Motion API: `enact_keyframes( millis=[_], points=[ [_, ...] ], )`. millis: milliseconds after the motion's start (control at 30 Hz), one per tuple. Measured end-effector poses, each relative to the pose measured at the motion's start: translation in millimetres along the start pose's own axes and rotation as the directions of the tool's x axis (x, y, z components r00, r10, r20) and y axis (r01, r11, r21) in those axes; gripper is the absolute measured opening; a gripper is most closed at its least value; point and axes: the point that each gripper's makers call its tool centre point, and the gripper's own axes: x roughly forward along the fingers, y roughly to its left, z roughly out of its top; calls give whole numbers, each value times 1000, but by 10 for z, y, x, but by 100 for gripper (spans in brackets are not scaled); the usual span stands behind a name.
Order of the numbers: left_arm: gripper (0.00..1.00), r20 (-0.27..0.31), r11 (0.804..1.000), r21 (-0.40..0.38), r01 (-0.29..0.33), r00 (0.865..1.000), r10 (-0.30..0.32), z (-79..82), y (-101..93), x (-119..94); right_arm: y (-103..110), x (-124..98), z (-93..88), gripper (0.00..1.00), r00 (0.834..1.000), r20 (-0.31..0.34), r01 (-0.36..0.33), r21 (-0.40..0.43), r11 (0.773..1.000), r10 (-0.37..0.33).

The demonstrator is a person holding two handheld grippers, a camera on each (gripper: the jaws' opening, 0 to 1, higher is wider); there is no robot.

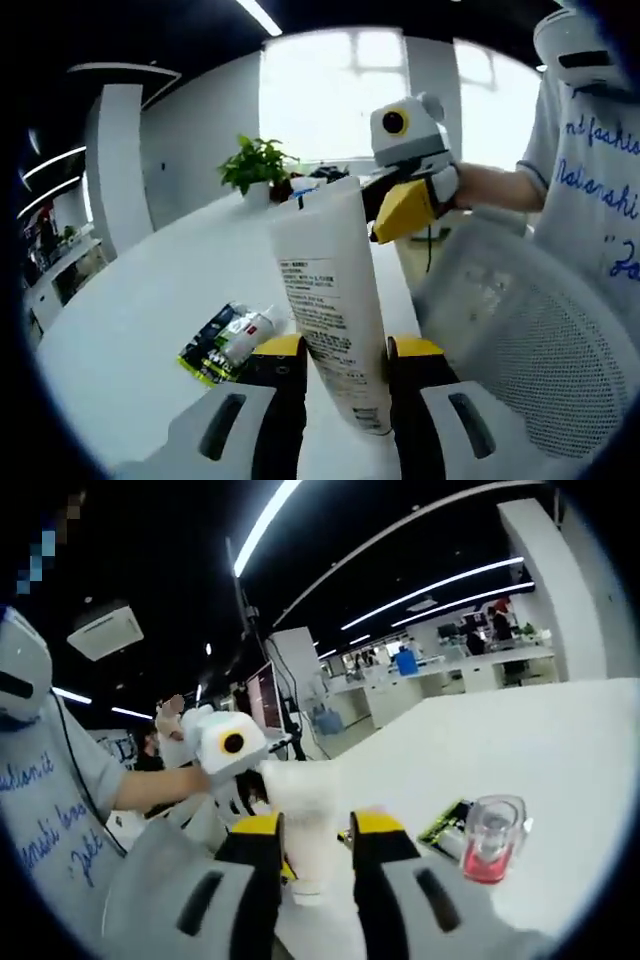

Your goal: Arrange the skincare products in the storage area until every visible bottle or jar stands upright without overlapping.

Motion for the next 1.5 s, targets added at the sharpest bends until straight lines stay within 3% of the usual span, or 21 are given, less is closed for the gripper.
enact_keyframes(
  millis=[100, 167, 233, 333, 367, 433, 500, 533, 633, 833, 900, 1033, 1167, 1233, 1267, 1300, 1367, 1400, 1433, 1500],
  points=[
    [28, 16, 996, -3, 86, 996, -86, 30, -119, 15, 38, 10, 4, 29, 997, -6, -83, -74, 994, 83],
    [28, -2, 995, -4, 96, 995, -96, 13, -111, 32, 74, 4, -2, 29, 990, -23, -139, -116, 983, 138],
    [28, -35, 989, 18, 149, 988, -149, -16, -182, 43, 67, 1, 3, 29, 987, -46, -161, -151, 975, 155],
    [28, -69, 977, 39, 210, 976, -207, -15, -274, 62, 133, -1, -12, 29, 965, -120, -253, -220, 942, 231],
    [28, -72, 974, 48, 221, 974, -217, -3, -292, 70, 192, -2, -12, 28, 951, -136, -303, -233, 924, 278],
    [28, -91, 966, 54, 253, 965, -248, 7, -340, 83, 196, -1, -32, 27, 940, -176, -332, -282, 900, 291],
    [27, -128, 957, 52, 285, 952, -277, -28, -380, 87, 229, -17, -80, 25, 918, -250, -381, -337, 861, 308],
    [27, -143, 952, 57, 299, 947, -289, -43, -395, 90, 266, -29, -100, 24, 900, -297, -418, -378, 826, 319],
    [27, -191, 936, 62, 345, 925, -328, -87, -454, 100, 277, -69, -148, 23, 859, -396, -488, -441, 753, 325],
    [27, -262, 906, 66, 419, 883, -389, -125, -522, 125, 448, -59, -279, 15, 754, -545, -636, -468, 614, 366],
    [27, -298, 896, 71, 439, 866, -401, -156, -527, 114, 471, -54, -326, 13, 727, -582, -664, -464, 586, 363],
    [27, -320, 894, 83, 441, 861, -395, -181, -507, 100, 461, -52, -329, 8, 708, -608, -680, -449, 579, 360],
    [26, -302, 907, 119, 404, 885, -355, -154, -446, 99, 386, -58, -275, 6, 711, -615, -668, -441, 599, 340],
    [25, -295, 921, 131, 368, 901, -318, -151, -373, 111, 358, -45, -248, 6, 713, -619, -657, -426, 623, 329],
    [24, -295, 925, 131, 355, 905, -306, -150, -346, 111, 327, -34, -230, 5, 716, -626, -626, -381, 680, 309],
    [23, -298, 937, 120, 329, 912, -282, -158, -298, 114, 308, -22, -215, 5, 717, -628, -618, -374, 691, 301],
    [22, -282, 950, 122, 286, 928, -243, -141, -222, 133, 273, 16, -172, 5, 719, -632, -612, -381, 692, 288],
    [21, -277, 960, 111, 258, 936, -219, -140, -178, 139, 244, 25, -146, 5, 716, -643, -593, -355, 723, 271],
    [21, -256, 969, 106, 223, 948, -190, -120, -123, 148, 234, 31, -134, 5, 716, -645, -590, -356, 725, 267],
    [20, -232, 973, 121, 196, 959, -165, -93, -72, 140, 192, 55, -103, 5, 717, -656, -577, -369, 728, 236]
  ],
)
